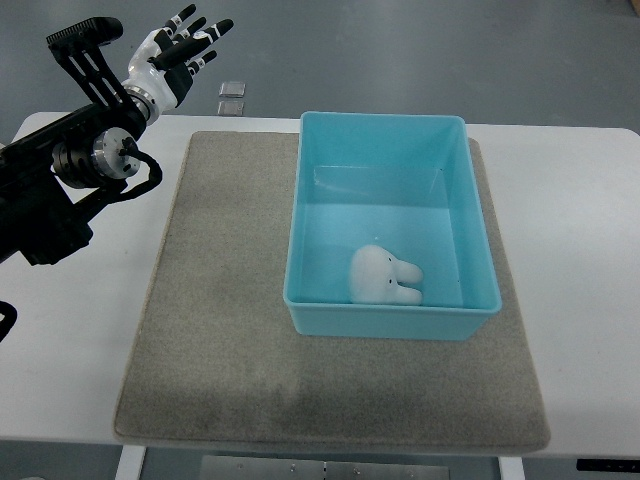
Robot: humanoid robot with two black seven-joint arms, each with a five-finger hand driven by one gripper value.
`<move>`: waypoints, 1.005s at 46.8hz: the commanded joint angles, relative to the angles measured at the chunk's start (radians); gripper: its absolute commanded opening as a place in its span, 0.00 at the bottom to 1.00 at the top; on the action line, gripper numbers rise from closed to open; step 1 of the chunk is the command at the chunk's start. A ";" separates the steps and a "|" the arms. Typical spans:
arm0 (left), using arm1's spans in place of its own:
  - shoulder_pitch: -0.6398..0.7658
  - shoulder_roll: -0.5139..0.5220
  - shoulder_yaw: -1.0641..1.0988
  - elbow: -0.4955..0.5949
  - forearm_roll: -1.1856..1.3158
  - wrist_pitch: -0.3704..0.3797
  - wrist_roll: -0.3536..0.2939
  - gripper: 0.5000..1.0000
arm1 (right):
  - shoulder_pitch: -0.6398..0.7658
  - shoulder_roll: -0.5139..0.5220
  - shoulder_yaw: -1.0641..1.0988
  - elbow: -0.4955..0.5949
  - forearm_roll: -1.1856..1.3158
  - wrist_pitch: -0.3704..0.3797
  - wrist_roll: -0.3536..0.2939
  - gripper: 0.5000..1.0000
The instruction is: Place white toy into blue box with left hand
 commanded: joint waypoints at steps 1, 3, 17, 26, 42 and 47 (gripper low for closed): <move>0.005 -0.006 -0.023 0.005 0.000 -0.013 0.000 0.98 | 0.000 0.000 0.000 0.000 0.000 0.000 0.000 0.87; 0.007 -0.006 -0.034 0.006 -0.002 -0.014 0.001 0.98 | 0.000 0.000 0.000 0.000 0.000 0.000 0.000 0.87; 0.007 -0.032 -0.109 0.098 -0.019 -0.026 0.080 0.98 | 0.000 0.000 0.000 0.000 0.000 0.000 0.000 0.87; 0.013 -0.032 -0.111 0.138 -0.097 -0.190 0.086 0.98 | 0.000 0.000 0.000 0.000 0.000 0.000 0.000 0.87; 0.028 -0.058 -0.112 0.213 -0.102 -0.355 0.072 0.98 | 0.000 0.000 0.000 0.000 0.000 0.000 0.000 0.87; 0.028 -0.060 -0.112 0.215 -0.097 -0.355 0.070 0.99 | 0.000 0.000 0.000 0.000 0.000 0.000 0.000 0.87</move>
